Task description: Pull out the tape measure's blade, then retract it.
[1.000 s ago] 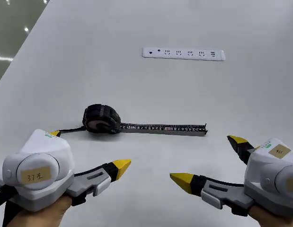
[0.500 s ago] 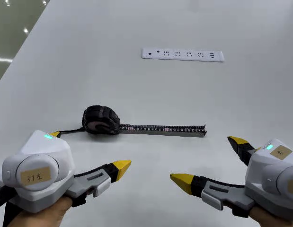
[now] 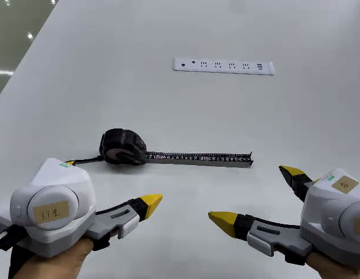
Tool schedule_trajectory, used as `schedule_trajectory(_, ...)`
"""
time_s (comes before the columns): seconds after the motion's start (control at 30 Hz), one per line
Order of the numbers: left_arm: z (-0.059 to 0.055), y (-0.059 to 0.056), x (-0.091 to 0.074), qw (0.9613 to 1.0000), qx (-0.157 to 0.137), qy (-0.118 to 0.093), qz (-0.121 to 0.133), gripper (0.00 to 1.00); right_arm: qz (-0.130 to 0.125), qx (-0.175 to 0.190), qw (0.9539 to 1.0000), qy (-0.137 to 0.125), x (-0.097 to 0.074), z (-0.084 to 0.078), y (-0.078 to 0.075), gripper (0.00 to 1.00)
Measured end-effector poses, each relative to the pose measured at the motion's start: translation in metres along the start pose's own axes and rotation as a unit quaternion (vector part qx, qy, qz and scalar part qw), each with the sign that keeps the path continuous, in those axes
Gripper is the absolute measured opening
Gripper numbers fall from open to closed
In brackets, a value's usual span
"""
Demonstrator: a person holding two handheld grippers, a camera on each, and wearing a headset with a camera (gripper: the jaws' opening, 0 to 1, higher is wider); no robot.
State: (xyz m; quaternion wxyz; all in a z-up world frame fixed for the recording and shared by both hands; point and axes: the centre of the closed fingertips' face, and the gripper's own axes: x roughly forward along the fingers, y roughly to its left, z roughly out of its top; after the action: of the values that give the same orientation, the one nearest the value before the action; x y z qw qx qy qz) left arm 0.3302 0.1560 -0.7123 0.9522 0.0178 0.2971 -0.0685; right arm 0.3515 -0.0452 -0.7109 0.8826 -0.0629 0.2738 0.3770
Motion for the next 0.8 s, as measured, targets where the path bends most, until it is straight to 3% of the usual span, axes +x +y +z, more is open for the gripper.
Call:
schedule_trajectory(0.47,0.005,-0.003,0.021,1.0,-0.007,0.004,-0.003,0.97,0.003,0.006,0.9999,0.011,0.01,-0.004,-0.006,0.97)
schedule_trajectory(0.8,0.005,0.005,0.035,0.9997,-0.02,0.008,0.013,0.91,0.01,0.009,0.9997,0.022,0.018,-0.006,-0.016,0.94)
